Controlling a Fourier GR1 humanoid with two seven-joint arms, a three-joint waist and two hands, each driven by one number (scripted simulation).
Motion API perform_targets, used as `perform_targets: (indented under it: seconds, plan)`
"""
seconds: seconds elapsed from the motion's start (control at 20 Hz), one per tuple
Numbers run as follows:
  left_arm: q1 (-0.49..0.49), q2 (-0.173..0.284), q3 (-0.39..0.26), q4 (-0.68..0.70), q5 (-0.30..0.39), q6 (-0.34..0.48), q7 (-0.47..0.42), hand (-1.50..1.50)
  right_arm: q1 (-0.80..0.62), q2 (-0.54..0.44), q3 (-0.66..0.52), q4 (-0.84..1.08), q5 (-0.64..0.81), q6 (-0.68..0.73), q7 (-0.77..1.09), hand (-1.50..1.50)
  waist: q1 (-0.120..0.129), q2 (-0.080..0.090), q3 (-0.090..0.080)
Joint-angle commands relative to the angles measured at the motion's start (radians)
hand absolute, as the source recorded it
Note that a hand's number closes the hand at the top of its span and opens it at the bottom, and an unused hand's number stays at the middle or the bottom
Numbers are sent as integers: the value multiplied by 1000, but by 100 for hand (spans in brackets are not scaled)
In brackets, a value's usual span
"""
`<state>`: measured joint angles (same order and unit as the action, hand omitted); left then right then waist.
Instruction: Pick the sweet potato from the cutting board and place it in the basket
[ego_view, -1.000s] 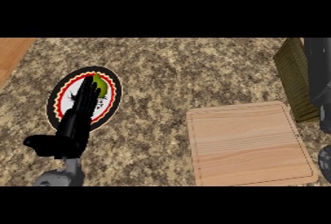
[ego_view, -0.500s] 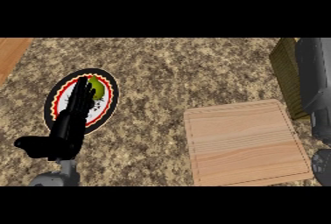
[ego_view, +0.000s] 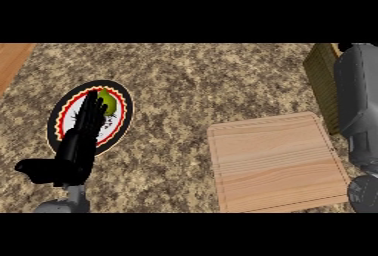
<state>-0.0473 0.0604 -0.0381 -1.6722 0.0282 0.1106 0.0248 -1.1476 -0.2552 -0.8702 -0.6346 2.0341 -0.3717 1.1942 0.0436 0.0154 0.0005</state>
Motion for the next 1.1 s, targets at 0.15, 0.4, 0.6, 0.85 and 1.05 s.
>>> perform_targets:
  seconds: [0.15, 0.4, 0.6, 0.85, 1.05]
  plan:
    - [-18, -11, -11, 6, -8, 8, 16, 0, 44, 27, -53, -66, 35, -127, 244, 150, -13, -2, 0]
    - [-2, -15, -11, -2, -18, 19, 13, 0, 76, 50, -102, -37, 17, -123, 198, -150, -13, -5, 0]
    - [10, -8, -4, -11, -7, 7, 11, 0, 76, 65, -101, -63, 23, -205, 173, -150, -13, -6, 0]
    - [19, -10, -11, -5, -30, 17, -7, 0, 97, 101, -67, -135, 69, -292, 128, -150, -23, -11, -1]
    - [4, 0, -2, -28, -19, 11, 22, 0, 106, 84, -48, -163, 165, -321, 152, -150, -15, -7, 0]
